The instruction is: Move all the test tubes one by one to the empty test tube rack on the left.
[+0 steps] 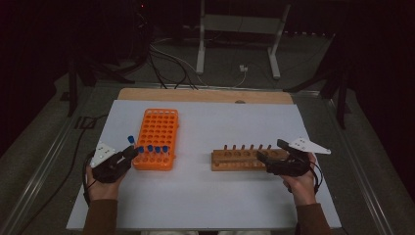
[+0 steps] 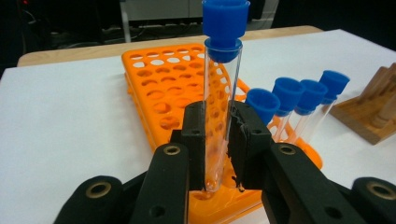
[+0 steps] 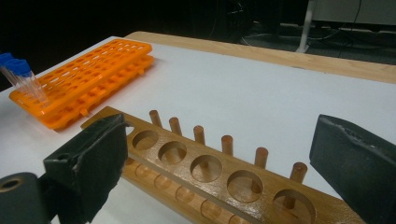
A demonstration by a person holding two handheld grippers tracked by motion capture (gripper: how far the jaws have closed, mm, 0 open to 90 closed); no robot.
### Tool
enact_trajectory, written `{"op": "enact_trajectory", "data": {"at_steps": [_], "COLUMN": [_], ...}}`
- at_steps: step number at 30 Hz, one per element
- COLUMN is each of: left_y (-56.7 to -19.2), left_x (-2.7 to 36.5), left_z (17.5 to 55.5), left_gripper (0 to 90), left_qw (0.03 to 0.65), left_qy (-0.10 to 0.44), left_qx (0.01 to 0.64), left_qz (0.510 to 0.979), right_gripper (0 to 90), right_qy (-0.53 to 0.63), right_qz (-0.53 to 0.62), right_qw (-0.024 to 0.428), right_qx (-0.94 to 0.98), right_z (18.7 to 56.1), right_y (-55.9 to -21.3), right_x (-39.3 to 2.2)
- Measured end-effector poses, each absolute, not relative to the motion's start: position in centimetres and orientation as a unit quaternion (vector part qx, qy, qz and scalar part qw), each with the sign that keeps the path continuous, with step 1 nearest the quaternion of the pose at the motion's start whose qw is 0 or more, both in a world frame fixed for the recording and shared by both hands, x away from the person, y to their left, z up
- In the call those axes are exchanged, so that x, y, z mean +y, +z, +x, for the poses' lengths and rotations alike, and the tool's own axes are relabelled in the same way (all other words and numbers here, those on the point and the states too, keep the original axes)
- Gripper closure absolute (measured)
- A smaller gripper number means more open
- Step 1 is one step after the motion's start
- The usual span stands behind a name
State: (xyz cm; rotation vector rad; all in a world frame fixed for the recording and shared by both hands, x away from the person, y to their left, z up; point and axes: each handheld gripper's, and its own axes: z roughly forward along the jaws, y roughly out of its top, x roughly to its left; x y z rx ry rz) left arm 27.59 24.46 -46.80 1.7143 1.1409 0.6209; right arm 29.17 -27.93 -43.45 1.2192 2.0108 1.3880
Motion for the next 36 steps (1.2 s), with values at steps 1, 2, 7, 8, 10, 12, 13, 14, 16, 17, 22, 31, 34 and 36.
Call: {"op": "enact_trajectory", "data": {"at_steps": [1,2,7,8,10,12,13,14,16,17,22,31,34,36], "left_y": [-46.8,-46.9,-47.2,-47.3,-47.5,-47.7,-47.8,-47.9,-48.2,-48.3,-48.4,-48.5,-48.6,-48.7], "left_x": [24.5,24.5,24.7,24.7,24.6,24.5,24.5,24.5,24.4,24.3,24.3,24.0,23.8,23.7], "left_z": [27.6,27.5,27.4,27.4,27.4,27.5,27.5,27.6,27.7,27.7,27.8,27.8,27.9,27.9], "left_gripper": [77.8,77.9,77.8,77.9,77.8,77.8,77.9,77.9,77.9,77.9,78.1,78.2,78.3,78.3], "left_qw": [0.476,0.475,0.465,0.465,0.455,0.451,0.447,0.444,0.436,0.431,0.421,0.405,0.397,0.393], "left_qy": [0.254,0.254,0.251,0.25,0.251,0.251,0.251,0.25,0.247,0.246,0.244,0.245,0.245,0.246], "left_qx": [0.467,0.469,0.472,0.473,0.472,0.472,0.471,0.472,0.473,0.472,0.474,0.475,0.474,0.472], "left_qz": [0.7,0.7,0.705,0.706,0.712,0.715,0.718,0.72,0.725,0.728,0.734,0.742,0.747,0.749], "right_gripper": [4.3,4.3,4.4,4.4,4.3,4.4,4.4,4.4,4.5,4.5,4.7,5.0,5.2,5.2], "right_qy": [0.497,0.497,0.498,0.498,0.498,0.499,0.498,0.498,0.498,0.498,0.499,0.495,0.495,0.496], "right_qz": [0.437,0.436,0.438,0.438,0.437,0.437,0.437,0.438,0.438,0.438,0.437,0.434,0.433,0.432], "right_qw": [0.204,0.205,0.204,0.204,0.204,0.203,0.203,0.203,0.202,0.203,0.203,0.206,0.206,0.206], "right_qx": [0.721,0.721,0.72,0.72,0.72,0.72,0.721,0.72,0.72,0.72,0.72,0.724,0.725,0.725], "right_z": [29.2,29.2,29.1,29.1,29.1,29.0,29.0,29.1,29.1,29.0,29.0,28.9,28.9,28.8], "right_y": [-43.5,-43.5,-43.5,-43.5,-43.5,-43.5,-43.5,-43.6,-43.6,-43.6,-43.6,-43.7,-43.8,-43.8], "right_x": [-27.9,-27.9,-28.0,-28.0,-28.0,-28.0,-28.0,-28.0,-28.0,-28.0,-28.1,-27.9,-27.8,-27.8]}}
